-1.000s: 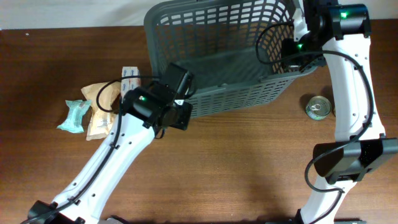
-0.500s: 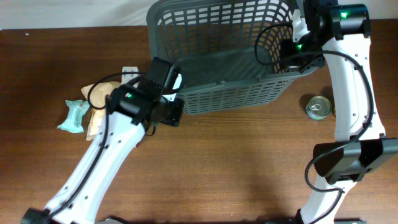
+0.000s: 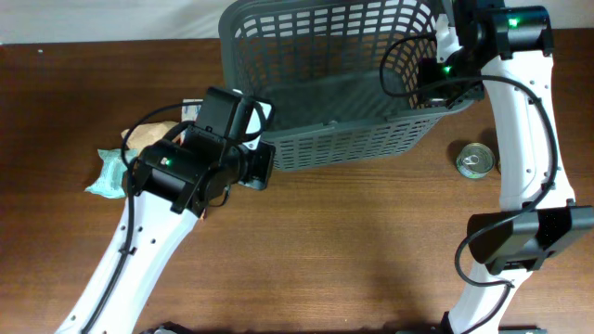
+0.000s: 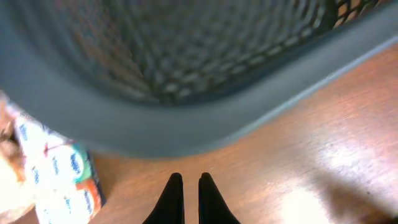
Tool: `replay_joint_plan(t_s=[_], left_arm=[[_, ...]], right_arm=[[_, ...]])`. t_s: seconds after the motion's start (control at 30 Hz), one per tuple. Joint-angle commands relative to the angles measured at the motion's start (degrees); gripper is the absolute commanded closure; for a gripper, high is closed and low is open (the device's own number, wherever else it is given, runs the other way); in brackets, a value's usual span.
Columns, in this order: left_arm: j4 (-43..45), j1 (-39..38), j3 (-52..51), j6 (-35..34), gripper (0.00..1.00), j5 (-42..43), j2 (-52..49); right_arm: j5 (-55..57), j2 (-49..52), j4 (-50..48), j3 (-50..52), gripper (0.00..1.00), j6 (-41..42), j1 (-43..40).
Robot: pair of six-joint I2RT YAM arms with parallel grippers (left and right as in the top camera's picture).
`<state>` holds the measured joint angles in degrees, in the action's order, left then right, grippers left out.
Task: Pack container
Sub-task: 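Move the left gripper over the white box stack and grasp it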
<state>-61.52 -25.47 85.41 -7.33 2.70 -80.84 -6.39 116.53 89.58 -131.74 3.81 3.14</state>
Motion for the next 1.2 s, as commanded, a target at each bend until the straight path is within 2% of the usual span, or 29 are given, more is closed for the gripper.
replay_joint_plan(t_s=[0.0, 0.33, 0.6, 0.8, 0.93, 1.0, 1.1, 1.13, 1.17], left_arm=[[1.55, -0.31, 0.96, 0.13, 0.98, 3.56, -3.26], [5.33, -0.24, 0.96, 0.59, 0.98, -1.25, -6.71], [8.31, -0.24, 0.96, 0.57, 0.98, -1.62, -7.56], [5.73, -0.24, 1.25, 0.59, 0.98, -1.64, -7.45], [0.28, -0.24, 5.55, 0.59, 0.96, -4.13, -6.47], [-2.97, -0.24, 9.27, 0.59, 0.9, -6.71, -5.31], [-8.11, -0.24, 16.61, 0.59, 0.67, -12.02, -3.02], [-10.12, -0.24, 19.74, 0.59, 0.52, -14.86, -2.14], [-11.3, -0.22, 21.42, 0.59, 0.45, -16.81, -1.64]], right_arm=[[-0.7, -1.22, 0.28, -0.07, 0.96, -0.61, -0.11], [-0.72, -1.22, 2.08, -0.07, 0.96, -0.61, -0.11], [-0.61, -1.75, 3.48, -0.11, 0.96, -0.66, 2.12], [-0.52, -1.86, 2.54, -1.49, 0.96, -0.63, 2.08], [-0.68, -2.84, 1.99, -8.24, 0.96, -0.61, 2.12], [-0.66, -4.04, 2.64, -13.94, 0.96, -0.61, 2.1], [0.63, -7.15, 4.17, -22.73, 0.96, -0.57, 2.1], [2.51, -9.38, 4.61, -25.66, 0.96, -0.37, 1.99], [5.07, -12.31, 4.83, -27.21, 0.95, -0.37, 1.99]])
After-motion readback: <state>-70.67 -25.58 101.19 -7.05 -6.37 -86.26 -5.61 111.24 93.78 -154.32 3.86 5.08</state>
